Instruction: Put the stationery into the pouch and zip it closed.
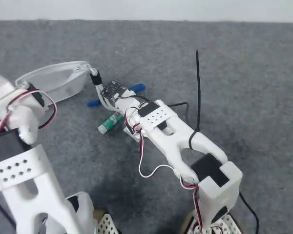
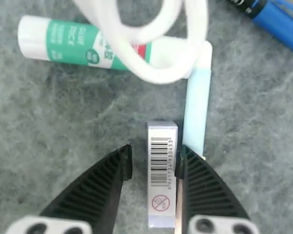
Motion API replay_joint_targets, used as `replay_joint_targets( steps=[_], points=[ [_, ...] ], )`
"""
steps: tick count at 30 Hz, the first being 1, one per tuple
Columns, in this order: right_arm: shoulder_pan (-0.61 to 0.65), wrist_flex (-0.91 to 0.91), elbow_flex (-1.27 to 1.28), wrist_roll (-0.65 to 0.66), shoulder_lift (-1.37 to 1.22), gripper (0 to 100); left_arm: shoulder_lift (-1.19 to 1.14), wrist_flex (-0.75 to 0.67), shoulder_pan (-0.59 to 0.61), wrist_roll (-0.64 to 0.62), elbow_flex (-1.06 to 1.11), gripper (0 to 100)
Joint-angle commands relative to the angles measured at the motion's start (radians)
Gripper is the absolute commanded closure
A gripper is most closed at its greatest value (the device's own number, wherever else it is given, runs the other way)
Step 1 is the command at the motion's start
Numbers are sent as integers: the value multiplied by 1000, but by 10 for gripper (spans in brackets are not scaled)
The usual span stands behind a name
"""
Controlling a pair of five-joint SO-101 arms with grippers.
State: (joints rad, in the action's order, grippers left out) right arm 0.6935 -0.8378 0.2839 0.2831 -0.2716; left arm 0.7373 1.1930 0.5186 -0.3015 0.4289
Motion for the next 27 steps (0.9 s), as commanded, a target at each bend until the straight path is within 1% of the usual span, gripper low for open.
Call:
replay_joint_targets(
  steps=[1, 3, 7, 12, 15, 18, 21, 26, 27],
  points=[
    [-1, 4, -60, 15, -18, 855, 9, -38, 6, -12, -16, 990],
    [-1, 4, -58, 15, -30, 888, 9, -38, 6, -12, -16, 990],
    [4, 10, -58, 15, -35, 995, 9, -37, 6, -12, -16, 990],
    [-2, -1, -52, 15, -30, 993, 9, -37, 6, -12, -16, 990],
    [1, -58, -58, 8, -27, 993, 9, -37, 6, -12, -16, 990],
    [4, -77, -58, 8, -21, 993, 9, -37, 6, -12, -16, 990],
    [4, -82, -52, 6, 8, 993, 9, -37, 6, -12, -16, 990],
    [4, -145, -52, 3, 79, 993, 9, -37, 6, -12, -16, 990],
    [4, -148, -52, -15, 93, 993, 9, -37, 6, -12, -16, 990]
  ],
)
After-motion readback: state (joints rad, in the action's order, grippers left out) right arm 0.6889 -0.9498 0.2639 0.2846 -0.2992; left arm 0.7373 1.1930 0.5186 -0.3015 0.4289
